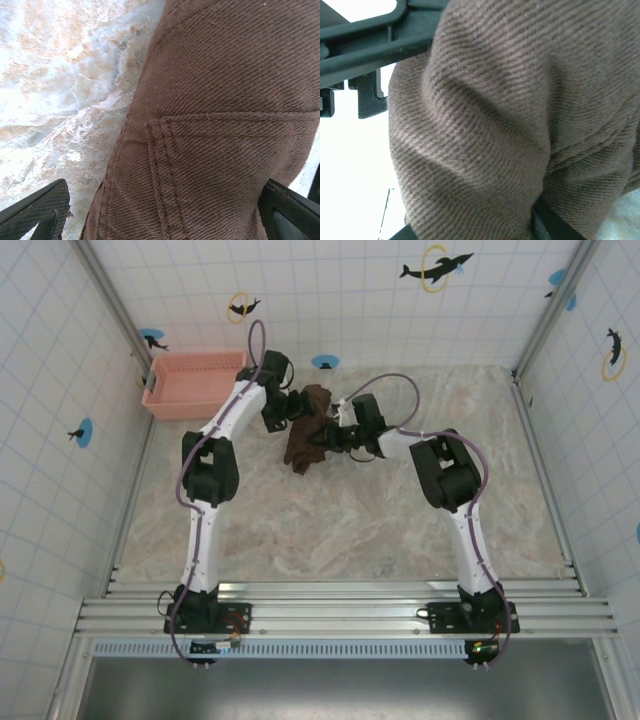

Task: Roll up the long pants

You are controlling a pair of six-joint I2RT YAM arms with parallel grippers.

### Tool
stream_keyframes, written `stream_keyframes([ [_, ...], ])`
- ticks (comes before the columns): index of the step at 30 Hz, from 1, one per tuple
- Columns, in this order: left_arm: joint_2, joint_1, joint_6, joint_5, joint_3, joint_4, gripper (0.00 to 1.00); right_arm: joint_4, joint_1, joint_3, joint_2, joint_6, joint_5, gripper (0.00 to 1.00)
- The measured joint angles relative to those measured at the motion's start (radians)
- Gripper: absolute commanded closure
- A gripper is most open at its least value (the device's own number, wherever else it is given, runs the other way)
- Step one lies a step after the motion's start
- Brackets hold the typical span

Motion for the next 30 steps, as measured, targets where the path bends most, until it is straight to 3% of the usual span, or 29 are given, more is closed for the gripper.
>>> stream_keyframes([
  [7,0.014,-0.016,0.018,0.064,-0.021,0.05,0.03,-0.042,-0.001,0.04,0.018,-0.009,-0.02,0.9],
  [9,0.032,-0.026,0.031,0.071,-0.026,0.056,0.1,-0.054,-0.002,0.051,0.023,-0.013,-0.026,0.9],
  [11,0.045,-0.026,0.036,0.071,-0.027,0.057,0.28,-0.064,-0.003,0.058,0.026,-0.014,-0.03,0.89],
  [12,0.046,-0.024,0.035,0.074,-0.034,0.061,0.44,-0.068,-0.003,0.061,0.027,-0.014,-0.032,0.89],
  [13,0.045,-0.021,0.031,0.079,-0.043,0.068,0.74,-0.073,-0.004,0.063,0.027,-0.014,-0.034,0.88],
  [14,0.042,-0.02,0.031,0.084,-0.051,0.076,0.94,-0.076,-0.004,0.063,0.027,-0.014,-0.034,0.87],
  [15,0.038,-0.021,0.031,0.085,-0.06,0.084,1.0,-0.078,-0.004,0.063,0.027,-0.014,-0.036,0.86],
  [19,0.03,-0.021,0.027,0.089,-0.07,0.094,1.0,-0.081,-0.005,0.063,0.026,-0.015,-0.04,0.61],
  [22,0.03,-0.021,0.019,0.09,-0.07,0.095,1.0,-0.09,-0.007,0.061,0.021,-0.022,-0.042,0.51],
  [30,0.023,-0.024,-0.057,0.09,-0.067,0.096,1.0,-0.235,-0.05,-0.032,-0.09,-0.131,-0.015,0.44],
])
